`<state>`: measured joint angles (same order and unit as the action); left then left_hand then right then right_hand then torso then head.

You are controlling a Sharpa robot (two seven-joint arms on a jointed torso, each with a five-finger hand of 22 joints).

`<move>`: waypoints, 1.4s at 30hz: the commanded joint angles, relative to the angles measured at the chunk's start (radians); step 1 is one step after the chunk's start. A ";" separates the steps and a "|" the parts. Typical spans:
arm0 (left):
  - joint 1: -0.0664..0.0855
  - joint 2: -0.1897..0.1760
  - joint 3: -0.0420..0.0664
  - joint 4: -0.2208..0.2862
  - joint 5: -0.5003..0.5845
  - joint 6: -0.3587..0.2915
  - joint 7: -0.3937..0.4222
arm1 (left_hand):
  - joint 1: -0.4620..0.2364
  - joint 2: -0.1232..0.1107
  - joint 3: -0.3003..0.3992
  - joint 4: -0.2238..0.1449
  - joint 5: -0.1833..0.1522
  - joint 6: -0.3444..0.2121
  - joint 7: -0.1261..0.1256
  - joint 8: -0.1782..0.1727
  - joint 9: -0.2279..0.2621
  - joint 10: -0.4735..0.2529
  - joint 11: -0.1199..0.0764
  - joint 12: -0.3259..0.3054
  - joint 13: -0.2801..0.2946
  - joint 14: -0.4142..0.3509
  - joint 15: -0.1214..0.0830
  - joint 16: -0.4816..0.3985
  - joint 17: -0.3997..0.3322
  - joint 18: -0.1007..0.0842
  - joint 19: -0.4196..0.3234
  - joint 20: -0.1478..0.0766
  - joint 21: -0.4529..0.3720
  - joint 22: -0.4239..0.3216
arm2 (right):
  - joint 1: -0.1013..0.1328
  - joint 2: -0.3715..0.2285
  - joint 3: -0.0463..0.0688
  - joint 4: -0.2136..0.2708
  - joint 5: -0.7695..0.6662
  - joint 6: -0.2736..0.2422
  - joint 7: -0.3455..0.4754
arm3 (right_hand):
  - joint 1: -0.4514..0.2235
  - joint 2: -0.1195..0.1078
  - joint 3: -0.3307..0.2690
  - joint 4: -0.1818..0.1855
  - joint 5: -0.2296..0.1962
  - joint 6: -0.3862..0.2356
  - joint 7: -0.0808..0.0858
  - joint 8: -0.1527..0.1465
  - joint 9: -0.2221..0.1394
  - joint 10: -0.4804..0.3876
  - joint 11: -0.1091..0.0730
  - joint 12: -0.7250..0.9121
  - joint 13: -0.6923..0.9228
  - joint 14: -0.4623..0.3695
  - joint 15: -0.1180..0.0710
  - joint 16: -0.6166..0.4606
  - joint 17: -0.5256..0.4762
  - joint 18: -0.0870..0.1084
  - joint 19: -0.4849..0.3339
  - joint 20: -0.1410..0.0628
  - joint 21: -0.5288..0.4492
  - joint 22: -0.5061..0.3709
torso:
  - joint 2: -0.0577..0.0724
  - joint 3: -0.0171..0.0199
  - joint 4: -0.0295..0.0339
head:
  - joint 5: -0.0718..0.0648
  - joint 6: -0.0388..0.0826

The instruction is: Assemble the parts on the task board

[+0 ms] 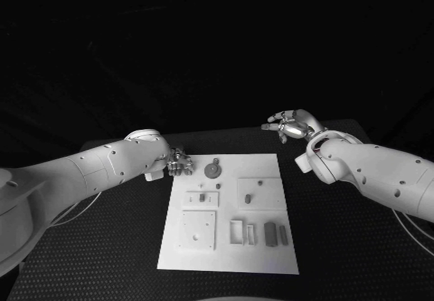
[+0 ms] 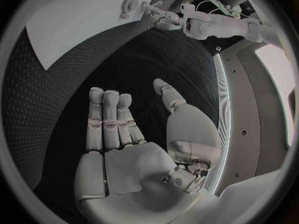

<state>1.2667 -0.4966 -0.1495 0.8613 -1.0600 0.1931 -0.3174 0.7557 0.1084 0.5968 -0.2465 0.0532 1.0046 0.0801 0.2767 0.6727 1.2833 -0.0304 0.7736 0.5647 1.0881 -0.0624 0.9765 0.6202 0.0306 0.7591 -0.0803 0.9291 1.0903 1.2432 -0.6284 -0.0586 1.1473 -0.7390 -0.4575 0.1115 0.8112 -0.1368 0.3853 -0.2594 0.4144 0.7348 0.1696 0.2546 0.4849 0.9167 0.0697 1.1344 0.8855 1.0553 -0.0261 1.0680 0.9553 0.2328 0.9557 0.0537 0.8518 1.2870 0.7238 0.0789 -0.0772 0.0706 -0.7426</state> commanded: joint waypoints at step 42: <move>0.003 -0.291 -0.014 0.492 0.036 -0.336 -0.053 | 0.064 -0.029 0.085 -0.012 -0.003 0.121 -0.047 0.055 0.040 0.113 -0.047 0.019 0.018 0.106 -0.035 0.033 0.020 0.008 0.092 -0.108 0.018 0.028 | 0.000 -0.013 0.001 0.007 0.002 0.010 0.005 | -0.008 0.008 0.000 0.003 0.006 0.029 0.024 0.006 -0.003 -0.137 0.014 0.009 -0.008 -0.009 0.002 0.009 -0.006 0.029 -0.002 0.003 -0.009 0.003 | -0.001 0.0011 0.0008 | 0.016 -0.007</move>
<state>1.2691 -0.7840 -0.1607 1.3362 -0.9399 -0.0639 -0.3287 0.8139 0.0860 0.6782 -0.2610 0.0473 1.1062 0.0464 0.3284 0.7049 1.3673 -0.0534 0.7892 0.5817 1.1886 -0.0983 1.0036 0.6395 0.0307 0.8457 -0.1055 0.9409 1.1171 1.2433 -0.6405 -0.0585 1.1520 -0.7384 -0.4575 0.1112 0.8069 -0.1326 0.3853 -0.2594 0.4144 0.7348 0.1696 0.2546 0.4831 0.9166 0.0697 1.1383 0.8782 1.0518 -0.0242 1.0718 0.9515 0.2328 0.9557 0.0537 0.8480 1.2886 0.7231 0.0797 -0.0762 0.0856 -0.7491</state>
